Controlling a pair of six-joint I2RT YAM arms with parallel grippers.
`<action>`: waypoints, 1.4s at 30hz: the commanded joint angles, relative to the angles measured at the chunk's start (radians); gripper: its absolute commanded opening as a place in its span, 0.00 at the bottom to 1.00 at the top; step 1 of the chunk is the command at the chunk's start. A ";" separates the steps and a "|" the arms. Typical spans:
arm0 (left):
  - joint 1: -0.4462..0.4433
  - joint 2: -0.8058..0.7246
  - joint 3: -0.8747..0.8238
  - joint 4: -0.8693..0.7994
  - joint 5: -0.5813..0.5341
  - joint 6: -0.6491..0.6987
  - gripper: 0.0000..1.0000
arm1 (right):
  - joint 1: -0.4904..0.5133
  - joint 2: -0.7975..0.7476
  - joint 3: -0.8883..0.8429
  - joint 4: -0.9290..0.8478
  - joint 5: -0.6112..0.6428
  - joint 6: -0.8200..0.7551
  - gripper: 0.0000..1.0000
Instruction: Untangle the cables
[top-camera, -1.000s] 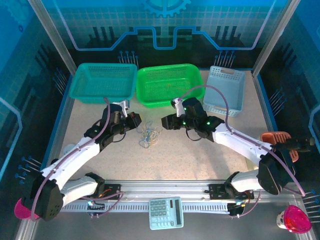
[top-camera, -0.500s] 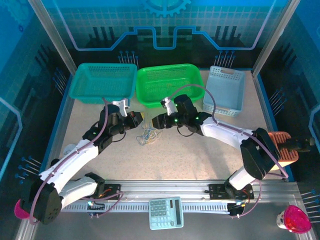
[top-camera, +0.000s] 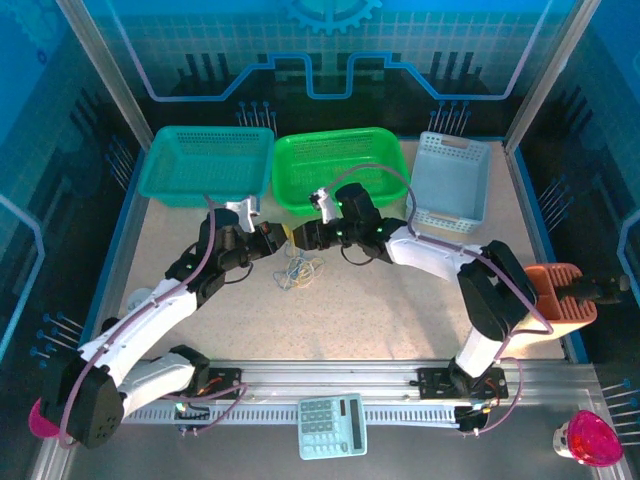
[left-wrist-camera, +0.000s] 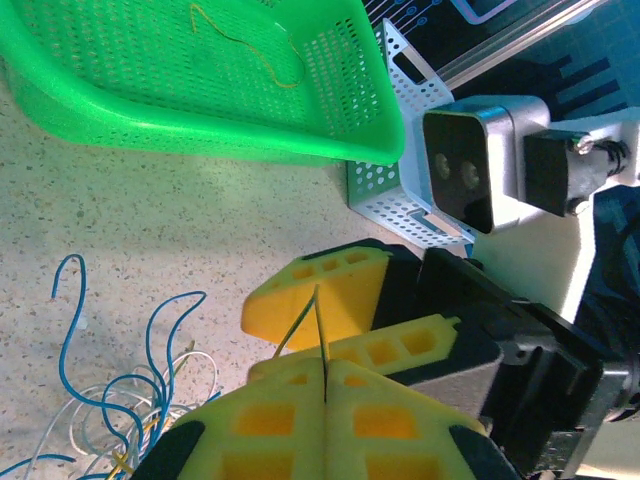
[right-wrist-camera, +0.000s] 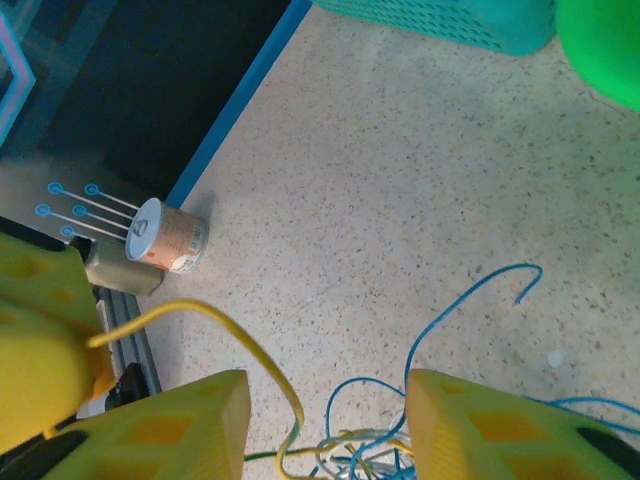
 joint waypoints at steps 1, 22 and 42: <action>-0.006 -0.013 -0.016 0.034 0.025 -0.015 0.00 | 0.010 0.038 0.039 0.050 -0.033 0.025 0.34; -0.004 -0.028 -0.148 0.034 -0.058 0.005 0.00 | 0.006 -0.187 0.038 0.049 -0.004 -0.012 0.00; -0.005 -0.195 -0.119 -0.110 -0.110 0.020 0.70 | 0.017 -0.173 0.042 -0.019 0.040 -0.051 0.00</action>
